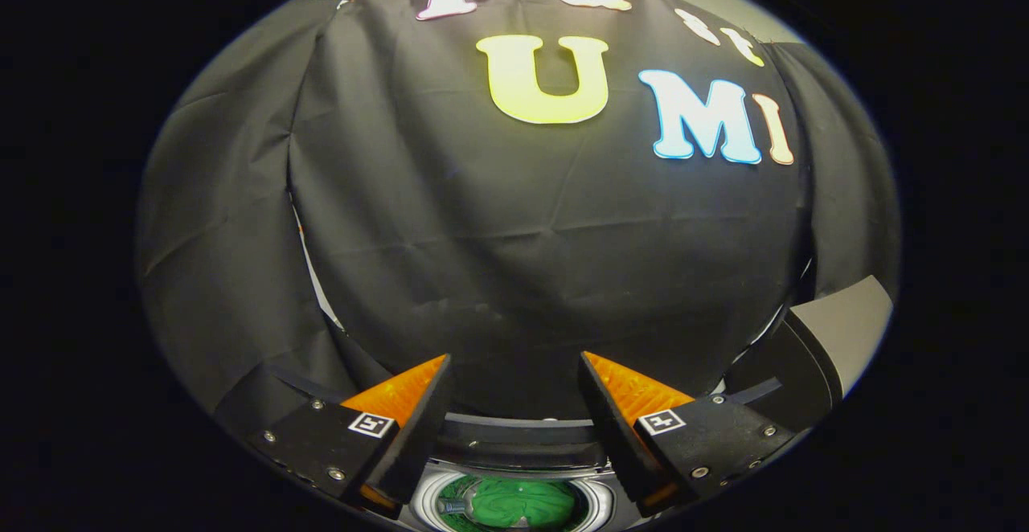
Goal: Put the clothes into the washing machine and then close the washing machine lid.
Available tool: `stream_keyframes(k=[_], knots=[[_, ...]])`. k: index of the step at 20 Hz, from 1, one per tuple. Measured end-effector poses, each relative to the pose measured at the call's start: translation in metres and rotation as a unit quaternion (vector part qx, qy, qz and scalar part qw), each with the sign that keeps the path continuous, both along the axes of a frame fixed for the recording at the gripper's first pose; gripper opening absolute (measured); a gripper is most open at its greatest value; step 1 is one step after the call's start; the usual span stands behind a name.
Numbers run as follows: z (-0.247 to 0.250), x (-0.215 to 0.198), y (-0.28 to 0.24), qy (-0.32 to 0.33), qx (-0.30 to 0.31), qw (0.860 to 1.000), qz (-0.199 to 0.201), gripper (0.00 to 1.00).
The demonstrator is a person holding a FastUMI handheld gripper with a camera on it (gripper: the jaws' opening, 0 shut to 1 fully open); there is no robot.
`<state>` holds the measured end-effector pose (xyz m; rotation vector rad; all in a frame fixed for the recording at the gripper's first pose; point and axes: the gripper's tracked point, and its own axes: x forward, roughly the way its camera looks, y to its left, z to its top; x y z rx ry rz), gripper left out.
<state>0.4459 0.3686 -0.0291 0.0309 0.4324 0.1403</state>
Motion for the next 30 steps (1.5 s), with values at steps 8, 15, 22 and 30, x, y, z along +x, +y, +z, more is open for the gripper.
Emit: stream_keyframes(k=[8, 15, 22, 30], knots=[[-0.003, -0.040, 0.001, -0.032, 0.007, 0.999, 0.015, 0.94], [-0.010, -0.075, 0.002, -0.048, 0.023, 0.998, 0.030, 0.93], [-0.041, -0.101, 0.000, -0.018, 0.026, 0.999, 0.023, 0.93], [-0.093, -0.142, 0.001, 0.032, 0.032, 0.999, 0.031, 0.91]])
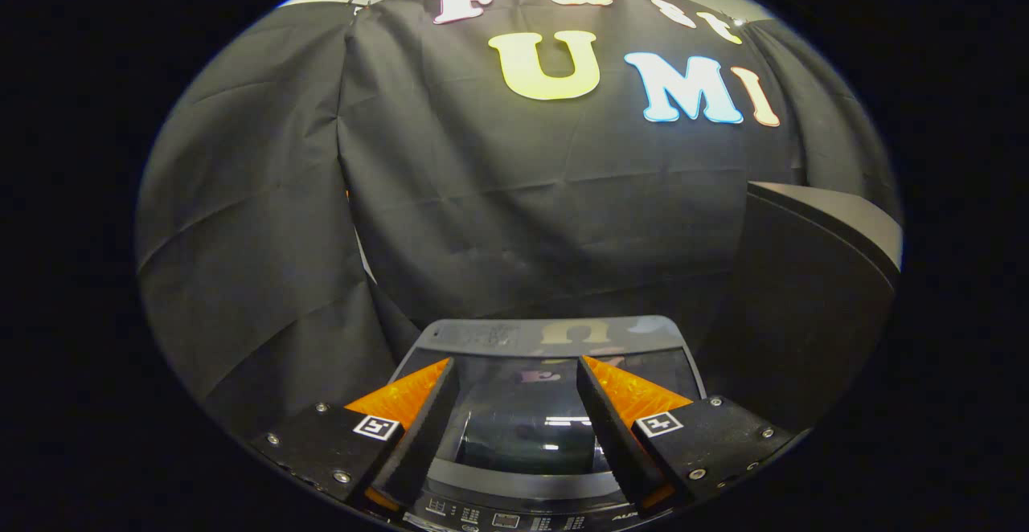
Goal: Put the clothes into the washing machine and then close the washing machine lid.
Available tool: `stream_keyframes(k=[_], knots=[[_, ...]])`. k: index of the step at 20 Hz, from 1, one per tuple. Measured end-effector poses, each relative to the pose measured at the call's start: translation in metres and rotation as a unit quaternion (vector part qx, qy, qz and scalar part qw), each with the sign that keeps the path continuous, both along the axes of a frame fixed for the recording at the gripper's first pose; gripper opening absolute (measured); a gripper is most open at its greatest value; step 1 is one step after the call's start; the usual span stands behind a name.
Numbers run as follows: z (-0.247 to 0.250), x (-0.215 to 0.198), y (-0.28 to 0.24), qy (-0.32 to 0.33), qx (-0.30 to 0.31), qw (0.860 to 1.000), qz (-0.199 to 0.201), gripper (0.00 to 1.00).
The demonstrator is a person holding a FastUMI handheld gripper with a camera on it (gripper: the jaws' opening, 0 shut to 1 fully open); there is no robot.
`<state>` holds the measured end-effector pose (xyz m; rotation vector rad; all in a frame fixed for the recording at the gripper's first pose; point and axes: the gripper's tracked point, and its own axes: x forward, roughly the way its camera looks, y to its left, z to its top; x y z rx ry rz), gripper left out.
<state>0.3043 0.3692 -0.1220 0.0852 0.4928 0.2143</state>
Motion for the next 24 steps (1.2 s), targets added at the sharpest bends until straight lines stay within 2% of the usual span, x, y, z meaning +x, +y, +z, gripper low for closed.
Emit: stream_keyframes(k=[9, 17, 24], knots=[[-0.004, -0.024, 0.005, -0.006, -0.018, 0.999, 0.027, 0.91], [0.043, -0.063, -0.012, -0.052, -0.014, 0.998, 0.036, 0.94], [0.085, -0.100, -0.061, -0.094, -0.020, 0.994, 0.044, 0.94]])
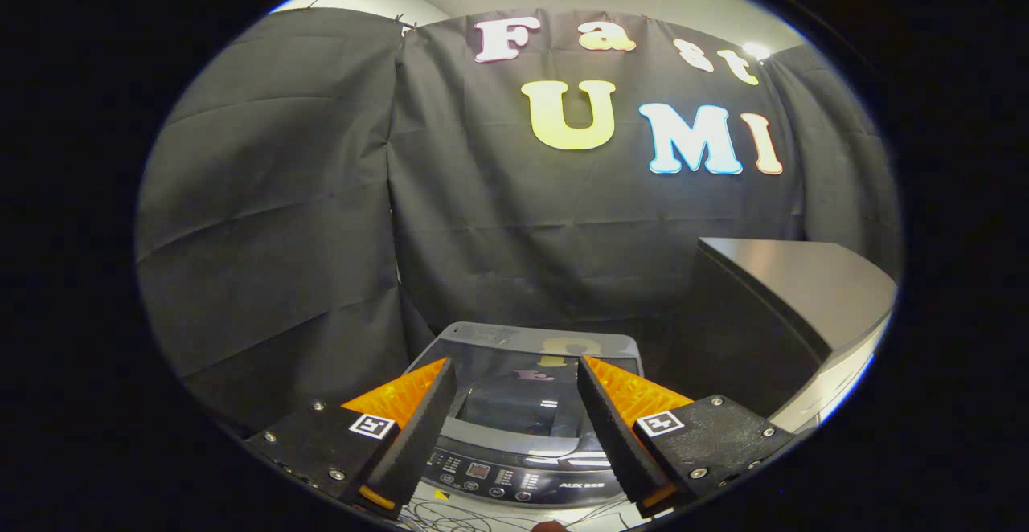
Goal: Put the clothes into the washing machine and then close the washing machine lid.
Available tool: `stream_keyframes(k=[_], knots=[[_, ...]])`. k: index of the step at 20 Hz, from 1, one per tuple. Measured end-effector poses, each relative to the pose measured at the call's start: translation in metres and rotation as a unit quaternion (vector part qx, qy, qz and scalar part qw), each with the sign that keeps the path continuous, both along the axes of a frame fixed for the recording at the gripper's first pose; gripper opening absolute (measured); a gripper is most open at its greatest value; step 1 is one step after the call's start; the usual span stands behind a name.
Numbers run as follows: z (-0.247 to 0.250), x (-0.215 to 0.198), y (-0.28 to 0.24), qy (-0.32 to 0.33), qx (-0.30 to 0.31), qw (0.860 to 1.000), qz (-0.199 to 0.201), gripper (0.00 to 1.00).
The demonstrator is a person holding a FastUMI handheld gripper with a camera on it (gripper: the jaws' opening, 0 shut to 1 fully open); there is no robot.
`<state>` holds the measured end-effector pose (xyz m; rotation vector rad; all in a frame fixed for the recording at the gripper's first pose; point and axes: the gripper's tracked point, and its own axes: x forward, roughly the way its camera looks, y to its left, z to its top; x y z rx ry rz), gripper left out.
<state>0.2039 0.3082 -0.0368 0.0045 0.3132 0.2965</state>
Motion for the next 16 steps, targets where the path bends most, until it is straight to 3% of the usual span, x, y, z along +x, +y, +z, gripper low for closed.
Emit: stream_keyframes(k=[16], knots=[[0.068, -0.083, -0.145, -0.050, 0.025, 0.997, -0.057, 0.94]])
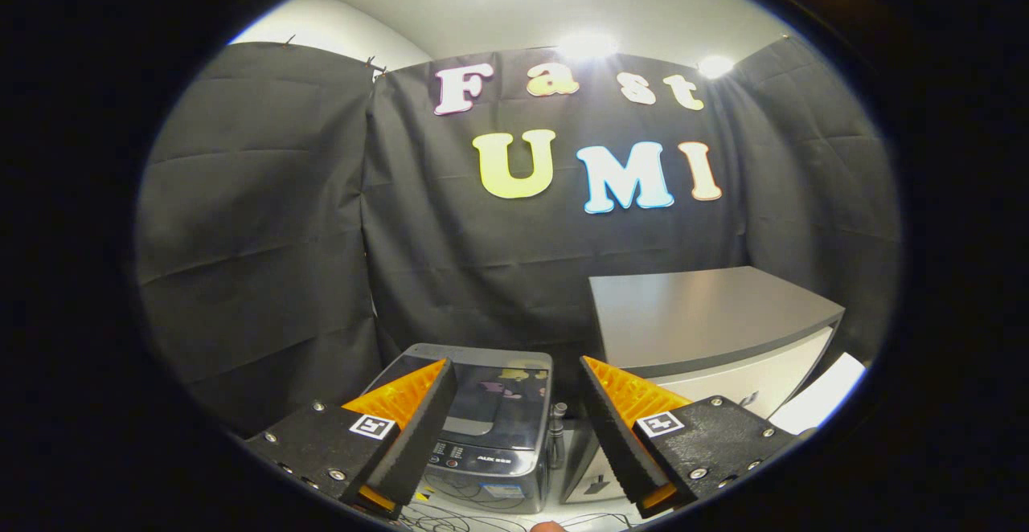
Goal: Put the clothes into the washing machine and then close the washing machine lid.
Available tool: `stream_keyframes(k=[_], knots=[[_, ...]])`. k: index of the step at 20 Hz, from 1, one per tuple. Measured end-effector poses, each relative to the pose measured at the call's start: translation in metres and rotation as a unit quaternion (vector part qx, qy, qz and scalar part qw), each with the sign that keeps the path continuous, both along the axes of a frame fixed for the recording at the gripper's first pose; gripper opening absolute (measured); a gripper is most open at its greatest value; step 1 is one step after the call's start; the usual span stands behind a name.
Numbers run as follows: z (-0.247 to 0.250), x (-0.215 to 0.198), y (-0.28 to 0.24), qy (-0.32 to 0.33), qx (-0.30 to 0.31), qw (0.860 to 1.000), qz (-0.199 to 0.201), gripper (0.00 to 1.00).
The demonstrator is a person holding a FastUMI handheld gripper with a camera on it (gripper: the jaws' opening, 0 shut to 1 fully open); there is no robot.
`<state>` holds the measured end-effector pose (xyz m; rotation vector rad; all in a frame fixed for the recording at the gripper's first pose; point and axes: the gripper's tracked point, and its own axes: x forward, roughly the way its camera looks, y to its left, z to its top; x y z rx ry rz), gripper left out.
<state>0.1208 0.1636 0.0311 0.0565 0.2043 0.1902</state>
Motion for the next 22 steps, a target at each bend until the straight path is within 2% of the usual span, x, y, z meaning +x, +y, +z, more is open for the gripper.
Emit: stream_keyframes(k=[13, 22], knots=[[0.036, -0.053, -0.107, -0.037, -0.005, 0.998, -0.048, 0.93], [0.043, -0.080, -0.144, -0.051, -0.006, 0.997, -0.065, 0.93]])
